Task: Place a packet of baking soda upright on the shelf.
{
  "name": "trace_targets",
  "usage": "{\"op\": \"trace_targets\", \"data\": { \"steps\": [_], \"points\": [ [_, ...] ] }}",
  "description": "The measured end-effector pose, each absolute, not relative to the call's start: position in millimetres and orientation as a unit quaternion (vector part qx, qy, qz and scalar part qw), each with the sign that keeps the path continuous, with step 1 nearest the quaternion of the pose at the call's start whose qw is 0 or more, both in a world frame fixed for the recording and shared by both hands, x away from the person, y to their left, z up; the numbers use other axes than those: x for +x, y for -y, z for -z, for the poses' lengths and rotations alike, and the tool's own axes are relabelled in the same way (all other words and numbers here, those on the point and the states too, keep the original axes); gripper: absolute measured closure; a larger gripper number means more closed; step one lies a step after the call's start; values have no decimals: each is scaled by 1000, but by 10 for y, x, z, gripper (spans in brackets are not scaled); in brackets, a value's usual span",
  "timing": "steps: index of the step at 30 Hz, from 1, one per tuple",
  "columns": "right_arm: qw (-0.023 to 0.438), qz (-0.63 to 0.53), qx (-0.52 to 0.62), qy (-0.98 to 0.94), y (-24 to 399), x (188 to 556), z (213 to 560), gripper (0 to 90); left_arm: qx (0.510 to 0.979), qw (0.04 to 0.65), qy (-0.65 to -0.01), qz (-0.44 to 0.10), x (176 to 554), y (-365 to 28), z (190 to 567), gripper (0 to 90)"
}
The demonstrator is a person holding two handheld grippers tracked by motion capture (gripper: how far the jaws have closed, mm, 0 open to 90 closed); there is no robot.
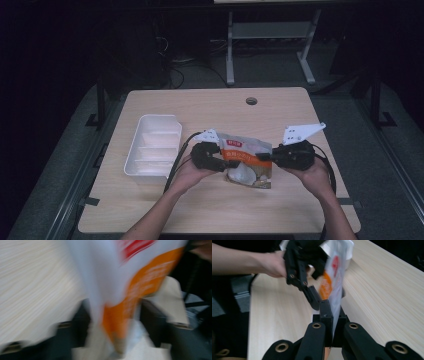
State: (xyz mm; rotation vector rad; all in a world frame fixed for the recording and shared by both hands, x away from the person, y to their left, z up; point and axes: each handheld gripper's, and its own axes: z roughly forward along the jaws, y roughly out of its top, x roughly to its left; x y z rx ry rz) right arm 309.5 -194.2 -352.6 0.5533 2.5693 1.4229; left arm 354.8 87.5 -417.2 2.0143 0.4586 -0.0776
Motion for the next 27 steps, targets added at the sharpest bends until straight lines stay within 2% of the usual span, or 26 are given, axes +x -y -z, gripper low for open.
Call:
{"op": "trace_targets", "data": {
  "steps": [3, 7, 10, 13, 19, 25, 26, 27],
  "points": [
    [67, -482, 199, -851, 2008, 3139, 3588, 893, 842, 508, -182, 22, 3523, -883, 4151, 695],
    [68, -490, 215, -842, 2089, 3170, 3665, 882, 838, 512, -187, 36, 3535, -919, 4153, 793],
    [69, -493, 221, -839, 2121, 3180, 3693, 857, 837, 512, -187, 38, 3536, -920, 4155, 816],
    [72, -494, 235, -834, 2148, 3198, 3733, 765, 839, 510, -187, 35, 3528, -910, 4150, 828],
    [52, -490, 243, -836, 2154, 3244, 3886, 705, 839, 510, -186, 36, 3527, -910, 4147, 829],
    [25, -477, 249, -843, 2102, 3293, 3998, 706, 839, 510, -188, 35, 3523, -905, 4146, 826],
    [25, -476, 246, -844, 2084, 3293, 4005, 723, 839, 509, -187, 34, 3520, -906, 4144, 826],
    [22, -476, 242, -845, 2051, 3290, 4011, 785, 840, 508, -186, 32, 3515, -906, 4140, 820]
  ]
}}
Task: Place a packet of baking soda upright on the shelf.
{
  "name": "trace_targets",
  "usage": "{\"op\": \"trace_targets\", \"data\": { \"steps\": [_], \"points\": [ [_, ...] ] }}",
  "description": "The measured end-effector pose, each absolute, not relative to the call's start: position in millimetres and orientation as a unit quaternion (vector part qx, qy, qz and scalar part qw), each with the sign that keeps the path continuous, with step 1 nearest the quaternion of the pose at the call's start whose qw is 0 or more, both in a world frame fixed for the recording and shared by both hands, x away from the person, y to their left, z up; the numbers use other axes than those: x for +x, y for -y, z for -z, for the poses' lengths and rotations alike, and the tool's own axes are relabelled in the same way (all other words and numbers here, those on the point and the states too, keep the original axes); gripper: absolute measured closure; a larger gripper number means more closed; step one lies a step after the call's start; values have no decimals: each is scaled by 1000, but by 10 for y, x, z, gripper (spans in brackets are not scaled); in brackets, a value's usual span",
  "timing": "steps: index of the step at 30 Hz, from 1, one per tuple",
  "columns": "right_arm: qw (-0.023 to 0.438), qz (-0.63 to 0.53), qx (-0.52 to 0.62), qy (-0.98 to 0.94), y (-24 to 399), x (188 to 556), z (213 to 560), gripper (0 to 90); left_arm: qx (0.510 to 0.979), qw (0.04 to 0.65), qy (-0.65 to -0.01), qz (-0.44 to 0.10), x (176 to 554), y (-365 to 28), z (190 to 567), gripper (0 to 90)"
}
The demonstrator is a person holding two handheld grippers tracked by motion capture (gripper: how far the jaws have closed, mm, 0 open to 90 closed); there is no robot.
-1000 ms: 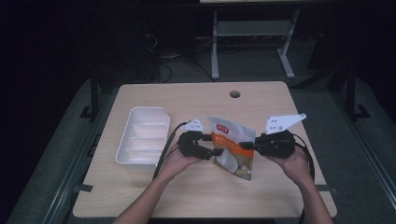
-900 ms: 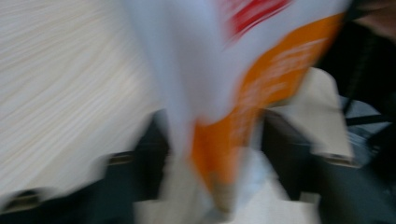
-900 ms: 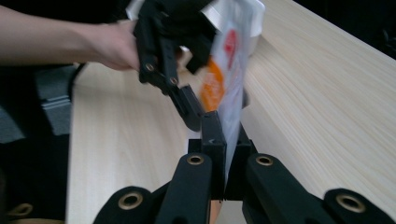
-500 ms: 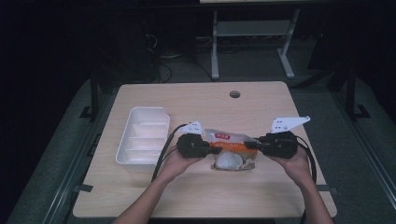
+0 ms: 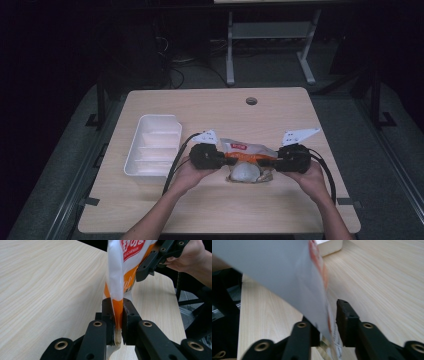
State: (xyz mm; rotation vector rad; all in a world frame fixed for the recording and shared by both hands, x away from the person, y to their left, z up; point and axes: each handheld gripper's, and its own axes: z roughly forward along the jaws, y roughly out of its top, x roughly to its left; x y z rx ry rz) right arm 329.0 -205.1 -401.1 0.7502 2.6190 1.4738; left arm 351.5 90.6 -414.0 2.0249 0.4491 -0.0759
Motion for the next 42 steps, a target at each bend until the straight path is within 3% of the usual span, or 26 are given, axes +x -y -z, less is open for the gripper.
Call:
{"op": "trace_targets", "data": {
  "steps": [2, 5, 12, 22, 42],
  "points": [
    [22, -477, 239, -846, 2028, 3275, 4010, 856, 842, 506, -185, 27, 3505, -906, 4132, 811],
    [29, -475, 240, -846, 2022, 3257, 3998, 891, 845, 502, -185, 17, 3487, -907, 4121, 761],
    [28, -479, 253, -840, 2054, 3271, 4015, 893, 856, 480, -193, -19, 3364, -954, 4146, 580],
    [29, -488, 259, -833, 2083, 3244, 4027, 894, 863, 460, -205, -39, 3146, -1049, 4287, 411],
    [60, -497, 275, -821, 2151, 3149, 3930, 894, 878, 437, -188, -57, 2784, -1292, 4407, 231]
  ]
}}
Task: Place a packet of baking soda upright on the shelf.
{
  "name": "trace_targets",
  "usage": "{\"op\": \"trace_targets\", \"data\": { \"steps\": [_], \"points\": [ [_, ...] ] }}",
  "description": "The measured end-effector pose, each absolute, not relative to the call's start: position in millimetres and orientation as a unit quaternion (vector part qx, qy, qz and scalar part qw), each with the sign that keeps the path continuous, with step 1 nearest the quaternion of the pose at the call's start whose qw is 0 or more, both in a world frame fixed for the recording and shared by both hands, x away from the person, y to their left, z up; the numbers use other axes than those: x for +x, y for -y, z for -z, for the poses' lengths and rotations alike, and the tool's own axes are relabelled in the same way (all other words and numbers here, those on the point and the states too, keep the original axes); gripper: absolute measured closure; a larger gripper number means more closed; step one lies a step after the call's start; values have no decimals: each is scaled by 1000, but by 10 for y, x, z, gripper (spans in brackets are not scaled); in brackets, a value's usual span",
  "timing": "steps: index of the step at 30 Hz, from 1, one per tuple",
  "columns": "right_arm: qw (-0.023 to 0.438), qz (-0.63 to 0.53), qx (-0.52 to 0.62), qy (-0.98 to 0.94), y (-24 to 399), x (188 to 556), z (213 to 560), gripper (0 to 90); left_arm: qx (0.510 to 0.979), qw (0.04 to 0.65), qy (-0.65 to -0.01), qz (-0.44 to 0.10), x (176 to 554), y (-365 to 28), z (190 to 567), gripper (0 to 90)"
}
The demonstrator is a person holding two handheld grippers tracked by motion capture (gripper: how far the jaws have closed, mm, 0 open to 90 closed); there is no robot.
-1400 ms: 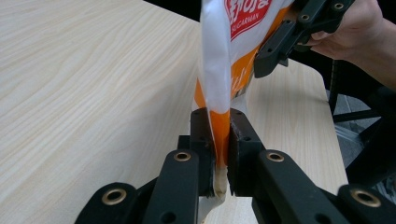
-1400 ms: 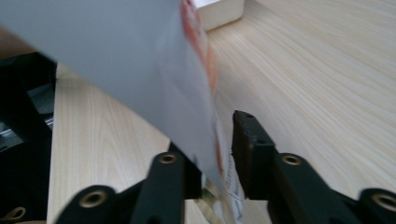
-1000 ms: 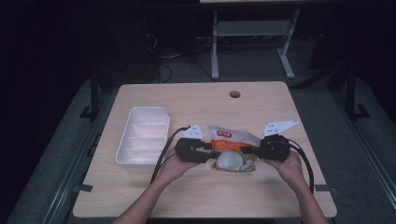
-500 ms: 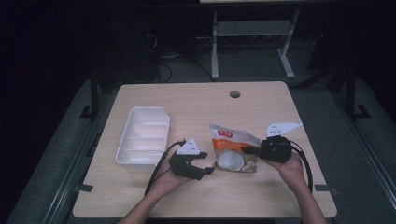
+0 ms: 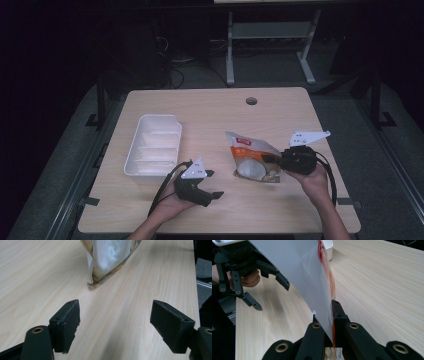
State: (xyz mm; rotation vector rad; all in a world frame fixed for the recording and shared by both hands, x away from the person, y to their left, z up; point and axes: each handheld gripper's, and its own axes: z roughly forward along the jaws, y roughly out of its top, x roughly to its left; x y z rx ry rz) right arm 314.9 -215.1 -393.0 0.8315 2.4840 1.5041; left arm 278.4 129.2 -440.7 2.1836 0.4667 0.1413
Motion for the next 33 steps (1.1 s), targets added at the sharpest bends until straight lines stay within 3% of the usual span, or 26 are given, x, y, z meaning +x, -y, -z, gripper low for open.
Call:
{"op": "trace_targets", "data": {
  "steps": [33],
  "points": [
    [82, -486, 267, -829, 1893, 3293, 3577, 894, 884, 429, -176, -59, 2661, -1446, 4505, 210]
  ]
}}
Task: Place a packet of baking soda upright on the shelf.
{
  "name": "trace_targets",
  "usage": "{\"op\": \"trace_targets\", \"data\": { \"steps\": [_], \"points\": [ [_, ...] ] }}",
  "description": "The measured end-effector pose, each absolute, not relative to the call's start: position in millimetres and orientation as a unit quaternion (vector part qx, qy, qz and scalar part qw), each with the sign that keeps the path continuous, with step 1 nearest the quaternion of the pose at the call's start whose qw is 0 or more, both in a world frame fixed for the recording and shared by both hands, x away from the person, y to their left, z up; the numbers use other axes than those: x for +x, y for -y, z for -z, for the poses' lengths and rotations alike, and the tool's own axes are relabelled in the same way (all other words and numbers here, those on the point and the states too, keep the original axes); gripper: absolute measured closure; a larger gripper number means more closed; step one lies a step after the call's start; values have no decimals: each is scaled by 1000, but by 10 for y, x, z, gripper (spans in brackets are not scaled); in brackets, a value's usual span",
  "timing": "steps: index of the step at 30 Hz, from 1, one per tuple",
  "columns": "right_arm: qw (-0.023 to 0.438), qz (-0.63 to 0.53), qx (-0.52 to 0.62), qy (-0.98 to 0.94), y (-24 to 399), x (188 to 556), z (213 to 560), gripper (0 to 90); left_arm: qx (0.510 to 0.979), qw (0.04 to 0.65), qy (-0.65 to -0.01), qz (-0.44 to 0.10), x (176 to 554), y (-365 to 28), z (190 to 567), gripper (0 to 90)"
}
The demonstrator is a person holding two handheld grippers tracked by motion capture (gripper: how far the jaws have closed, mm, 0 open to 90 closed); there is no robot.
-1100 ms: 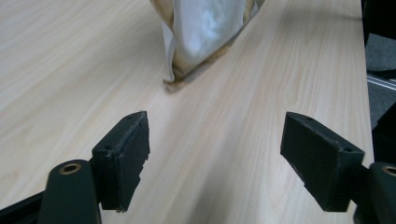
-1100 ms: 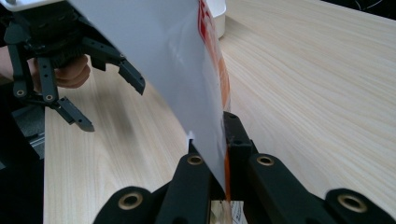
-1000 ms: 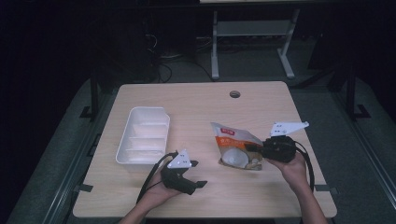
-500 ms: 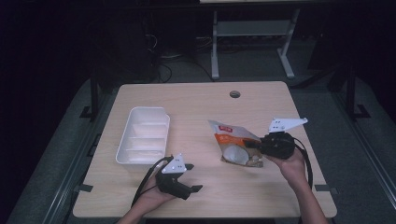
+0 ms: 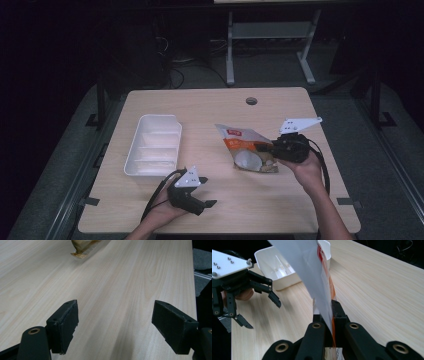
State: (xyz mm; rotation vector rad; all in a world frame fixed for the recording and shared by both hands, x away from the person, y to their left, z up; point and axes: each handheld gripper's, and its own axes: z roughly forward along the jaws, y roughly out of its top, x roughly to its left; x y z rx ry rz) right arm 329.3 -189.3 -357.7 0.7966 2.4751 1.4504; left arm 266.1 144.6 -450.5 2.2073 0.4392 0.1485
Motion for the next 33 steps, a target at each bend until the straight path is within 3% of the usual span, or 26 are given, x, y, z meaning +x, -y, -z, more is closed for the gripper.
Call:
{"op": "trace_targets", "data": {
  "steps": [33],
  "points": [
    [63, -506, 223, -831, 1083, 3734, 3244, 894, 886, 428, -170, -56, 2688, -1497, 4521, 211]
  ]
}}
